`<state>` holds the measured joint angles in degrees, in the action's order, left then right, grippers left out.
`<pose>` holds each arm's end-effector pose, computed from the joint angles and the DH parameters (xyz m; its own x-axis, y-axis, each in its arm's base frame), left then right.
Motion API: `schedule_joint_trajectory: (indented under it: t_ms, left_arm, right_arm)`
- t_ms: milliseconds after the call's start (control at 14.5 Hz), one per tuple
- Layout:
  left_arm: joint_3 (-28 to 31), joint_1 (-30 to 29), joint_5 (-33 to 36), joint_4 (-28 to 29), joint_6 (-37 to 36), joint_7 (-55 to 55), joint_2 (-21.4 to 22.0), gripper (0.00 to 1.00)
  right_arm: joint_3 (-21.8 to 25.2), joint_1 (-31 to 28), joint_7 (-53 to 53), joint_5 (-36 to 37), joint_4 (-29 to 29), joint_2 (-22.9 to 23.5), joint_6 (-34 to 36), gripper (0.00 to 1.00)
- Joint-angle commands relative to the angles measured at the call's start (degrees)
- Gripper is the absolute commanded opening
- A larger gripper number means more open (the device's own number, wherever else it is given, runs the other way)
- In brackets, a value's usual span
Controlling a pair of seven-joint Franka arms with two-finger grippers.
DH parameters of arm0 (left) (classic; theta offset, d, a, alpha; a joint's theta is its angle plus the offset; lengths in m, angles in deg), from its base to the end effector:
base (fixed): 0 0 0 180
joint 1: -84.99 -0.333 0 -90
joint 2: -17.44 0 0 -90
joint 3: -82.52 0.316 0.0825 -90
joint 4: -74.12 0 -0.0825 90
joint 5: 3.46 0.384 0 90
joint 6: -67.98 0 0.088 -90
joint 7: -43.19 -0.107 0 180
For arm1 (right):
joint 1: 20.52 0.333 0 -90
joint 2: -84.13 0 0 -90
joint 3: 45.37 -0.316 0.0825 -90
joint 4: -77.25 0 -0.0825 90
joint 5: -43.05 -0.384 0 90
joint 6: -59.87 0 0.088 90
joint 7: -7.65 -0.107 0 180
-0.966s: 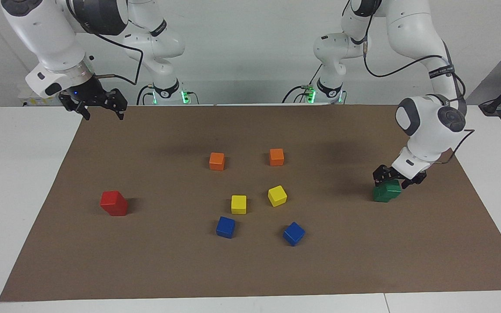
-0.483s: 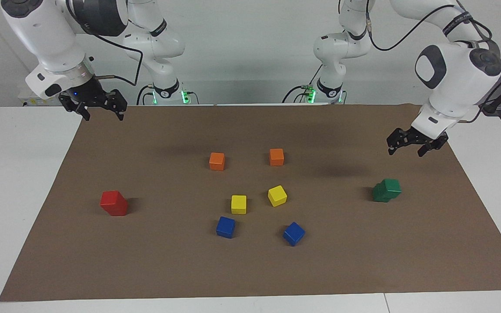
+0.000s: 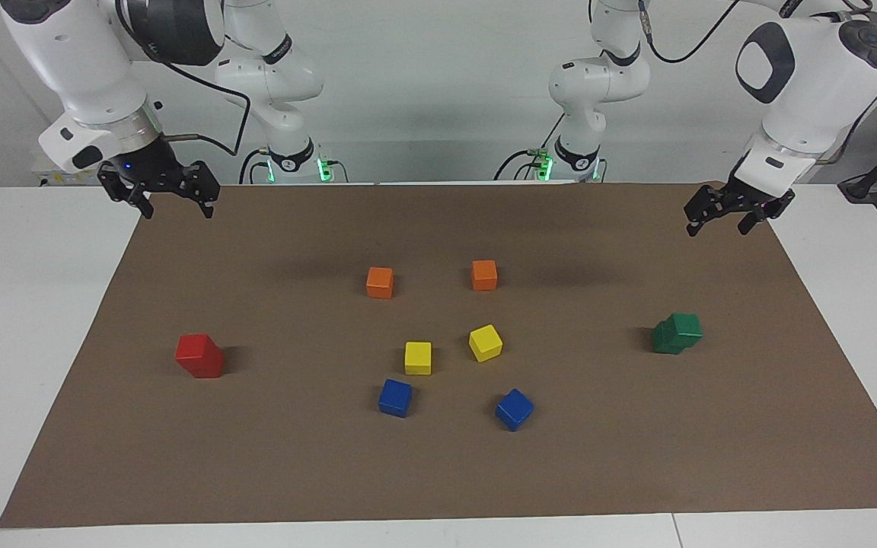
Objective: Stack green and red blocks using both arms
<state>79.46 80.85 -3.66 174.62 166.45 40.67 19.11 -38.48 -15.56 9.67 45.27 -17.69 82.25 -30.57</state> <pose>0.5526 0.0097 0.5663 0.9997 -0.0246 -0.0062 -0.0246 -0.9997 0.0022 0.5425 -0.0234 0.6024 0.9989 0.0021 -0.0471 0.0037 -0.9994 0.0331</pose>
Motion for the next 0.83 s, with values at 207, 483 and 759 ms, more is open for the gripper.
schedule_joint_trajectory:
  t_ms: [207, 483, 759]
  left_arm:
    - [-0.37, 0.44, -0.59, -5.15, -5.12, 2.17, -2.72, 1.00]
    - [0.16, 2.37, -0.24, -5.40, -7.76, 2.26, -2.46, 1.00]
    - [-0.72, 2.29, 0.99, -7.43, -9.17, 4.01, -2.99, 1.00]
  right_arm:
    - [0.22, 0.57, -0.70, 0.42, 0.73, 0.29, -0.17, 1.00]
    - [0.22, 0.57, -0.70, 0.42, 0.90, 0.29, 0.01, 1.00]
    - [0.14, 0.57, -0.70, 0.42, 0.82, 0.29, 0.09, 1.00]
